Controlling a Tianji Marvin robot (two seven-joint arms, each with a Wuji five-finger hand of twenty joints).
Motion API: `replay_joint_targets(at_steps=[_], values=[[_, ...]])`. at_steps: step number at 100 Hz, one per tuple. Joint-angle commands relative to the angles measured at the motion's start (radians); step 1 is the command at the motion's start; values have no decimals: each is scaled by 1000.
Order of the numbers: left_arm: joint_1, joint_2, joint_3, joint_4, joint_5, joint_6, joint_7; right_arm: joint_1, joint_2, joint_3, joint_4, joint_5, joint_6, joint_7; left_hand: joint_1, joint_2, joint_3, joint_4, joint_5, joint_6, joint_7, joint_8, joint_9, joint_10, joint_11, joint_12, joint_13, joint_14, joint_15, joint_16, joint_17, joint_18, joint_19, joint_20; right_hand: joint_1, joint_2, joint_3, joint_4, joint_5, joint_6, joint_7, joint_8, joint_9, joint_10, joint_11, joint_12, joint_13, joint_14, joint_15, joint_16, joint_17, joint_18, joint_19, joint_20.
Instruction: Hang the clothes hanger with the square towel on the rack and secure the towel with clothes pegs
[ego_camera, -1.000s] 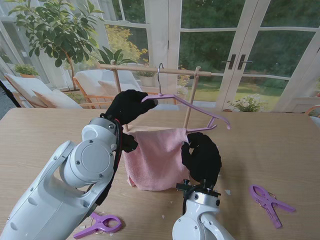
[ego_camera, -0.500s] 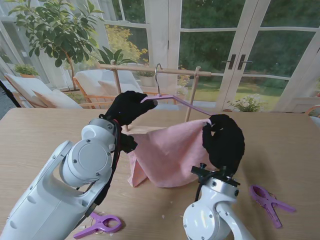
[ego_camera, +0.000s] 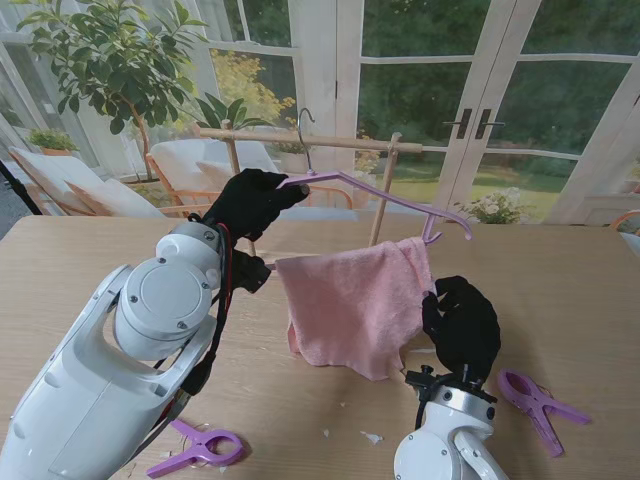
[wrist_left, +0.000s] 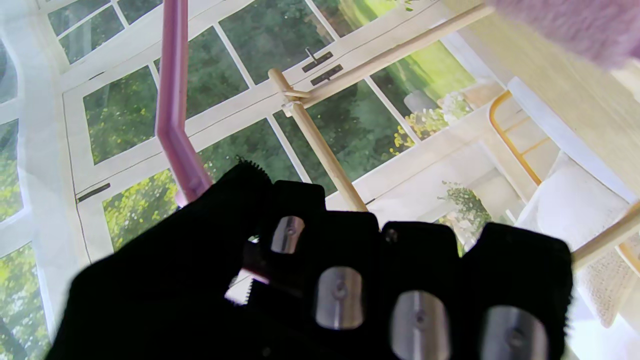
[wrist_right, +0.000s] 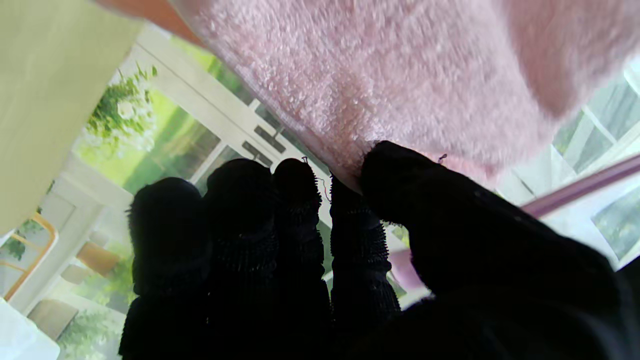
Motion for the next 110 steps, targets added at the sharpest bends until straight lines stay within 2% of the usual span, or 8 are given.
replay_joint_targets(at_steps=[1,28,35,40,44,62,78,110], values=[[4,-13,-4,-23,-5,-1,-3,-3,-6,-14,11,-5,10,20,-26,51,3,51,62,63,66,38,34,-80,76,-6,38,-76,138,19,29,19,299,44,8,-11,34,-6,27,-11,22,-2,7,-1,19,-6,22,28,22,-8,9,-20,48,435],[16,0,-27,-44,18,-22,-25,-4,-2,-11,13,-10,25,33,-33,34,15,57,73,61,64,39,34,-85,80,-3,38,-79,139,21,29,19,299,48,3,-8,23,-11,3,-23,3,-12,-30,-25,-5,-13,-26,30,4,-10,-28,-20,33,428],[19,2,-30,-47,28,-27,-27,-17,9,-7,9,-35,18,53,-33,34,17,57,73,61,64,39,34,-85,80,-2,38,-79,139,21,29,20,299,48,-99,-36,21,-7,-87,1,-148,-34,-151,-39,-78,3,-137,37,-65,3,-116,1,-29,456],[21,6,-32,-48,48,-35,-33,-30,18,-1,3,-55,10,70,-33,37,16,57,73,61,63,39,34,-85,80,-2,38,-78,139,21,29,20,299,48,-174,-4,9,54,-119,20,-354,32,-224,-48,-138,-14,-217,48,-122,4,-187,10,-75,486],[22,9,-33,-48,60,-39,-39,-42,24,3,-3,-68,5,83,-33,43,14,55,69,60,62,40,34,-85,80,-2,38,-78,138,21,29,19,299,48,-200,-7,-11,65,-176,16,-443,31,-286,-47,-188,-38,-291,56,-167,-3,-253,16,-111,496],[17,15,-32,-50,79,-42,-54,-84,50,19,-24,-176,-23,75,-18,57,-16,46,54,64,55,46,34,-85,79,-2,38,-71,138,22,29,21,299,45,-208,-14,-66,65,-253,-66,-569,-22,-361,-37,-265,-78,-391,77,-228,-6,-343,29,-170,534],[10,21,-23,-34,115,-66,-62,-141,77,67,-120,-283,-24,88,-22,56,-14,48,57,60,56,46,34,-85,79,-2,38,-74,138,22,29,18,299,46,-197,-3,-84,72,-240,-67,-582,-29,-360,-36,-295,-90,-407,82,-278,-22,-364,41,-216,538],[-6,25,0,13,144,-104,-72,-237,124,210,-384,-403,-14,323,-26,46,-7,51,64,58,57,46,34,-85,79,-2,38,-76,138,22,29,16,299,45,-211,-16,-76,75,-214,-52,-637,-77,-284,-26,-577,-306,-435,76,-680,-221,-437,115,-588,418]])
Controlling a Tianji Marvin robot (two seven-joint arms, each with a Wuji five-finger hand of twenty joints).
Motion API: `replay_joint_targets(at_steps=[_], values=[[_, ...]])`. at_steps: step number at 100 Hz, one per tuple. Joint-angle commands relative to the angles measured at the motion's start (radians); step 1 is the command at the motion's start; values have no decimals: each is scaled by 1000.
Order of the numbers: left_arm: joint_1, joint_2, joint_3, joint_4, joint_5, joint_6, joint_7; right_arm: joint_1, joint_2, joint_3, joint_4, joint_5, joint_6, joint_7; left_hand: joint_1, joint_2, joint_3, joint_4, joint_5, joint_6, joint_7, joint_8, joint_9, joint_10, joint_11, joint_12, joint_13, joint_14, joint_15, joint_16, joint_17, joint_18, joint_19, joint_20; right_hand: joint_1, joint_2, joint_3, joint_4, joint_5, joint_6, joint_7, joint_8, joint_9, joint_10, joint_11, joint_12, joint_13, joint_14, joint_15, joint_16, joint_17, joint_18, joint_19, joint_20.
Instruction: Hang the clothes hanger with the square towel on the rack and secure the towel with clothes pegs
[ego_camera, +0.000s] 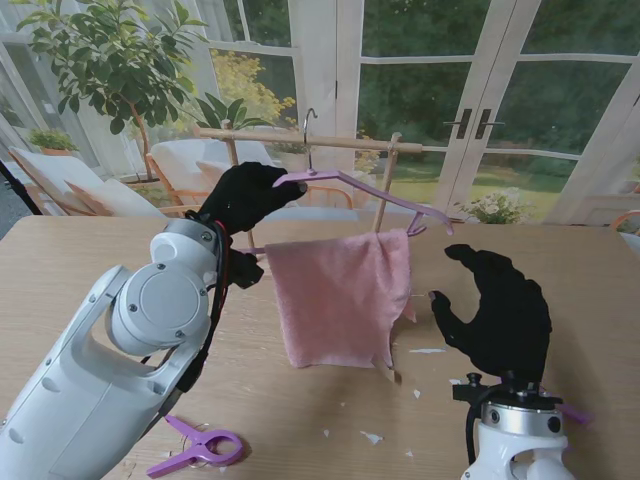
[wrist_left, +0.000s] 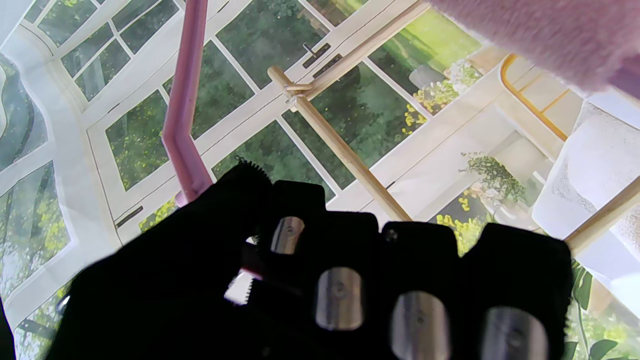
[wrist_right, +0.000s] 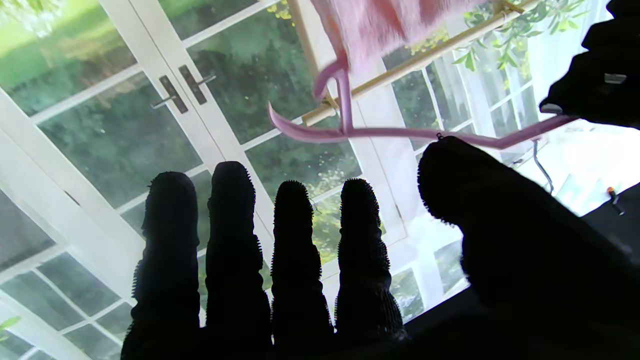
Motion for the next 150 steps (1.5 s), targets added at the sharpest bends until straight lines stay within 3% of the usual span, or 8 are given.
replay_joint_targets(at_steps=[1,45,79,94,105,117,133,150], values=[[-6,-3,7,6,-8,-4,-15,2,11,20,-59,-12,2,63,-25,45,3,30,62,58,57,41,33,-85,76,-2,36,-77,137,20,29,14,296,44,-20,-12,4,28,3,-12,-26,-24,17,-4,-65,-44,-43,-10,-85,-50,-32,7,-99,411],[2,6,28,-2,-24,-77,-45,213,69,49,-168,-57,95,574,-45,26,30,35,75,49,58,41,33,-90,75,-1,36,-81,138,20,30,14,296,46,-69,7,-80,14,-156,105,-138,-93,-153,-28,-246,-131,-266,-147,-427,-283,-258,-186,-683,94],[1,6,46,-14,-49,-82,-54,350,83,-29,-110,-28,162,697,-45,28,28,34,73,45,58,41,33,-91,75,-1,36,-82,137,19,31,8,296,43,-58,15,-79,15,-79,152,-106,-91,-41,-18,-222,-124,-158,-128,-397,-274,-178,-150,-670,99],[0,5,53,-18,-56,-82,-52,399,79,-70,-71,30,200,694,-45,27,28,34,73,45,58,41,33,-91,75,0,36,-81,137,19,30,9,296,43,-24,52,-73,20,66,136,-1,-71,158,-1,-154,-90,37,-69,-278,-210,-47,-47,-464,189],[-1,5,54,-19,-54,-84,-52,429,69,-97,-48,79,227,651,-45,27,27,34,73,45,58,41,33,-91,75,0,36,-82,137,19,31,8,296,43,56,79,-63,-28,264,33,404,21,418,3,193,124,309,28,228,75,150,39,-6,429],[-2,7,55,-21,-34,-77,-57,446,64,-114,-49,128,245,643,-49,25,22,33,65,38,56,41,33,-91,74,-1,36,-85,135,17,32,3,296,40,18,183,-50,2,458,-8,651,409,542,1,610,443,457,10,761,279,337,-13,544,604],[0,13,56,-26,-20,-60,-72,455,61,-131,-47,102,241,618,-48,22,-7,20,13,29,39,40,33,-93,34,-5,37,-67,127,-2,35,-8,296,0,-80,234,-59,61,660,-74,838,696,748,-110,794,644,706,-75,1034,323,682,-113,874,496],[17,7,51,-40,-26,-57,-49,472,51,-158,-38,98,279,570,-1,4,-50,-15,-195,66,-144,-73,-122,92,-311,28,-6,209,-221,21,-8,186,151,-349,-112,311,-62,163,770,-137,902,764,880,-156,855,714,728,-173,1153,619,876,-236,910,807]])
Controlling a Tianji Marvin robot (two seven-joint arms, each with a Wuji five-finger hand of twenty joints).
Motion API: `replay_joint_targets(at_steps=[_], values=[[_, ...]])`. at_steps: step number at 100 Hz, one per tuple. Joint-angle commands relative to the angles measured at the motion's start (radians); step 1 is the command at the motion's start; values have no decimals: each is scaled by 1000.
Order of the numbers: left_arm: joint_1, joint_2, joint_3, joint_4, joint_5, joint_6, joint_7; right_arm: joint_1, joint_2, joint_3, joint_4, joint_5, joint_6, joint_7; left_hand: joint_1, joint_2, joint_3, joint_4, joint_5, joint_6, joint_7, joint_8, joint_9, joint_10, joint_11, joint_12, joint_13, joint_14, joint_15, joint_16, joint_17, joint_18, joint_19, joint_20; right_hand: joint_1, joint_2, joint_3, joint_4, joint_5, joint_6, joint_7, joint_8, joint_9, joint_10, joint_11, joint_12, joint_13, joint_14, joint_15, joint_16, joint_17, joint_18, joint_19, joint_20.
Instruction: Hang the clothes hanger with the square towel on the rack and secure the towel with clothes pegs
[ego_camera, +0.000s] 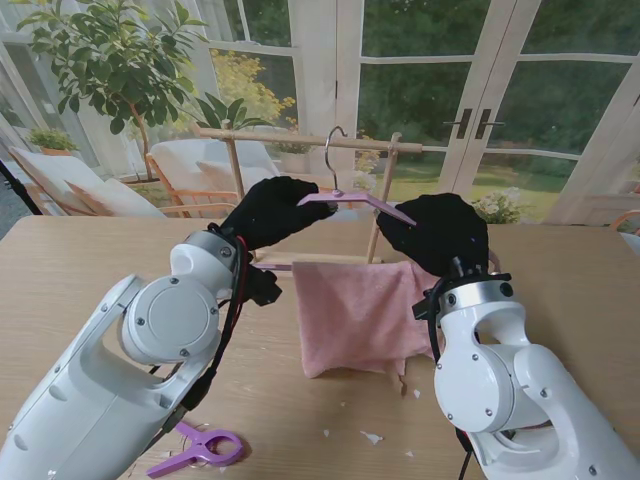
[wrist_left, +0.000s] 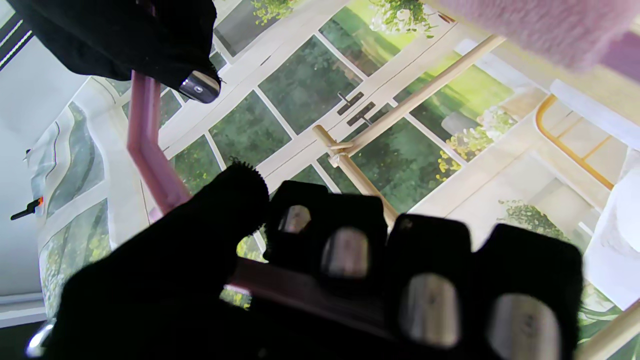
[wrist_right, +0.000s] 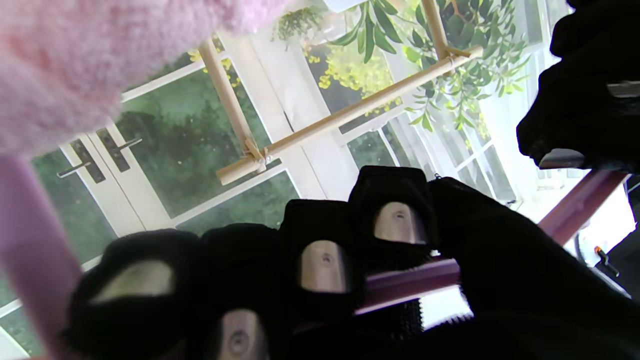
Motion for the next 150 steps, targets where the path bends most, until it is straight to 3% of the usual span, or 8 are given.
replay_joint_targets(at_steps=[1,14,26,37,59,96,127,150], values=[[14,-5,-5,-20,-1,4,-5,8,-19,-13,0,7,27,-9,30,-3,-52,-31,-115,36,-70,-44,-90,58,-136,0,-34,121,-165,81,-42,130,102,-86,-35,74,4,87,64,-22,44,44,88,-21,95,37,4,-49,143,142,96,-183,214,830],[31,-6,-23,-29,-4,-11,6,18,-32,-30,7,32,56,-63,101,-65,-118,-59,-345,105,-331,-373,-361,164,-556,-222,-408,289,-700,65,-605,180,-452,46,-24,100,1,129,69,0,60,36,90,8,133,37,4,-68,152,270,100,-216,214,983],[52,7,-62,-49,-48,-31,-38,26,-42,-43,2,64,92,-87,-18,-17,-35,5,-526,224,-798,-920,-685,192,-958,-632,-818,223,-1244,-292,-1002,39,-865,-370,-1,97,-2,125,71,40,61,30,91,47,145,35,3,-49,157,300,97,-198,214,1029],[76,18,-102,-65,-36,-70,-61,36,-49,-49,5,72,117,-106,-79,-36,-54,-2,-653,235,-957,-1085,-906,175,-1069,-745,-1042,135,-1461,-437,-1138,-78,-1202,-453,11,92,0,122,72,54,64,28,91,60,151,33,3,-40,158,312,96,-184,214,1046],[141,25,-223,-130,-42,-92,-67,63,-58,-56,13,57,181,-133,-109,-61,-41,-7,-678,229,-1026,-1123,-970,170,-1109,-781,-1129,88,-1575,-463,-1112,-130,-1583,-330,22,93,-8,112,70,62,59,24,90,65,151,28,3,-37,156,322,97,-181,214,1054],[474,59,-487,-204,-86,-325,-171,65,-59,-43,-6,51,226,-124,-2,-60,-5,-5,-474,206,-904,-1045,-748,171,-968,-649,-908,187,-1411,-256,-969,8,-1371,6,30,93,-17,109,70,68,53,26,90,71,149,26,4,-35,155,325,97,-182,214,1055],[469,56,-345,-18,-131,-413,-149,62,-59,-55,-42,101,232,-93,191,-44,57,1,-516,-63,-952,-1139,-853,133,-978,-656,-977,149,-1369,-272,-1089,-49,-1073,-206,31,90,-13,111,70,68,53,30,90,76,150,26,3,-35,156,327,96,-181,214,1058],[399,43,-248,60,-141,-357,-105,49,-55,-48,-63,121,231,-70,192,-37,36,-2,-667,-21,-1010,-1226,-956,113,-979,-662,-1032,131,-1373,-275,-1124,-81,-1068,-222,29,89,-11,112,70,66,54,32,90,77,150,28,4,-35,156,329,97,-184,214,1059]])
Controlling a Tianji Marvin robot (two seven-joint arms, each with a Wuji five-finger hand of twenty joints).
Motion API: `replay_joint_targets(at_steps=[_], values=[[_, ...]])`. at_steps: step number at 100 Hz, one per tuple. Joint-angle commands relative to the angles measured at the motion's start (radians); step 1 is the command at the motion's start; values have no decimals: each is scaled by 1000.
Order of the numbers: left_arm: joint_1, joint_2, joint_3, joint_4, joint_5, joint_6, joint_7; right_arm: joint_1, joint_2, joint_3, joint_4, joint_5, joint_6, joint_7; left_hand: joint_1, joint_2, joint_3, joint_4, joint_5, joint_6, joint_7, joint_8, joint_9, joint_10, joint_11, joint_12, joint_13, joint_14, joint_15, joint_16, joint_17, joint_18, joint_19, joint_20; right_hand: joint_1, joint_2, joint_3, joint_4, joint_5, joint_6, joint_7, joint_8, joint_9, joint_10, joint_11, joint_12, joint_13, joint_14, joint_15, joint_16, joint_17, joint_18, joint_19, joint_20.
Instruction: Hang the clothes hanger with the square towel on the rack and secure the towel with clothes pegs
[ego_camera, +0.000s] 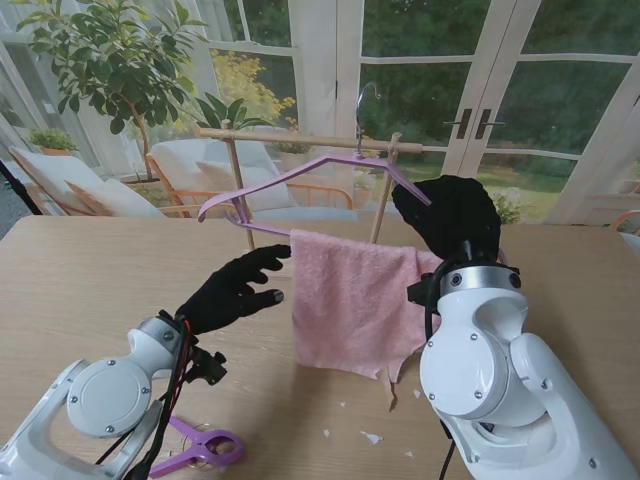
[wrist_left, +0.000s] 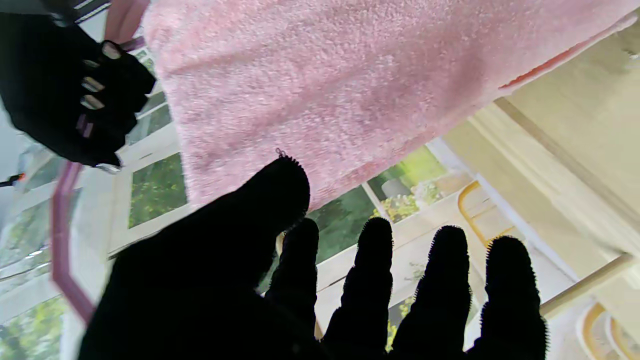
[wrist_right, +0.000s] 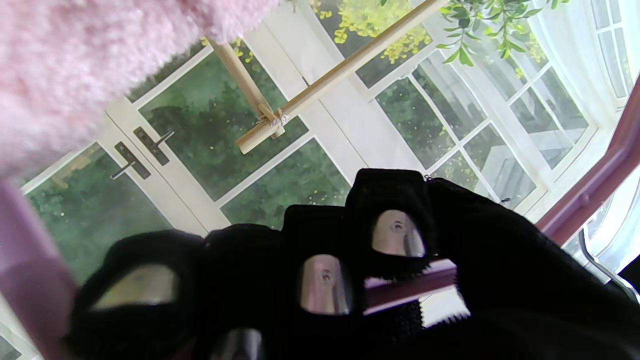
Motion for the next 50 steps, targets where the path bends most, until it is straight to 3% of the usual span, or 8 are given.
replay_joint_targets(at_steps=[1,11,21,29,34,40,50], values=[[-9,-16,17,9,11,15,5,-12,-5,3,-14,1,-1,17,11,21,-9,26,-76,16,-26,-25,-43,-51,-4,1,-35,-27,-4,-7,-24,-37,25,-6,13,81,2,34,59,44,22,18,83,74,104,5,2,-21,151,73,89,-159,207,1058],[-27,-23,35,21,-11,35,22,-17,-5,5,-16,7,-3,19,20,25,-13,26,-118,-17,-29,-32,-72,-62,1,4,-47,-34,-7,-4,-35,-50,19,-5,13,80,2,35,60,45,22,18,83,75,105,5,2,-20,151,74,89,-159,207,1058],[-36,-28,47,30,-21,32,37,-20,-3,7,-16,5,-6,25,40,21,-7,25,-86,-94,21,-20,-69,-69,16,10,-40,-38,2,8,-31,-53,25,7,14,80,3,35,60,45,23,18,83,74,105,5,2,-21,151,74,89,-159,207,1058],[-33,-27,50,31,-30,22,33,-20,-3,7,-16,5,-4,25,55,20,-5,24,-66,-120,84,8,-71,-72,34,20,-41,-43,8,16,-29,-57,26,16,14,80,4,35,60,45,22,18,83,75,106,5,2,-21,151,74,89,-159,207,1058],[-26,-28,50,28,-34,12,40,-20,-2,9,-16,1,-4,28,59,15,4,24,-79,-109,163,69,-85,-73,51,35,-42,-44,18,23,-28,-56,28,20,14,80,3,35,60,45,23,18,83,75,106,5,2,-21,151,74,89,-159,207,1058],[-13,-29,47,21,-37,3,47,-18,-1,10,-15,0,0,31,60,14,2,25,-162,-57,265,174,-117,-83,83,68,-53,-52,27,27,-33,-60,27,18,15,80,3,36,60,44,23,18,83,75,106,5,2,-21,151,75,89,-159,207,1058],[8,-31,38,7,-35,-5,59,-19,-1,11,-15,0,0,32,57,13,-2,25,-179,8,297,226,-140,-91,96,83,-74,-57,33,31,-43,-65,22,17,15,80,3,36,60,45,23,18,83,76,106,5,2,-21,151,75,89,-159,207,1059]])
